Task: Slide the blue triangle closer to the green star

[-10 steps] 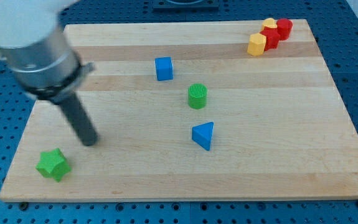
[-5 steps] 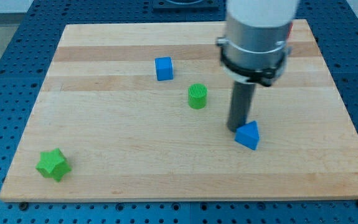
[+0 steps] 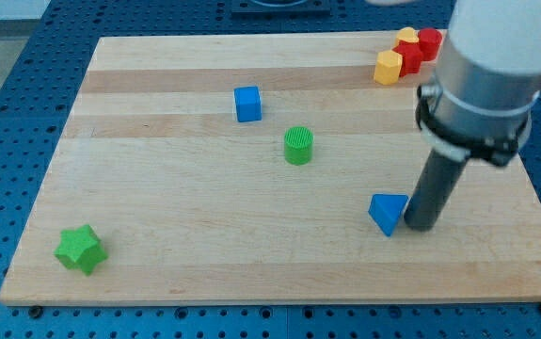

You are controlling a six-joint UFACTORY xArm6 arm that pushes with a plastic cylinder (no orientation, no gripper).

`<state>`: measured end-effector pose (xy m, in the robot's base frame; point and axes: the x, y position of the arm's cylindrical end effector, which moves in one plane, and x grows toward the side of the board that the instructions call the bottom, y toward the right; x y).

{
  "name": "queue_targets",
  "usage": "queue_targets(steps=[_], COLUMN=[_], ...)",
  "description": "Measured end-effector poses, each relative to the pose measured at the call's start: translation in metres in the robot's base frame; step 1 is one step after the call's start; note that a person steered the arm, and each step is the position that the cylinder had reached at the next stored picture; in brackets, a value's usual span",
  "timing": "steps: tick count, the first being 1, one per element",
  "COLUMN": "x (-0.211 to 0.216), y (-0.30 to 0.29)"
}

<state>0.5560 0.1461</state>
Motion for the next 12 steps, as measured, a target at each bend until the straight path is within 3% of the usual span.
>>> queue_targets(steps=[1,2,4,12], x=[0.042,0.035,-0.047,0.020], y=[-0.005,-0.012,-0.005,-0.275])
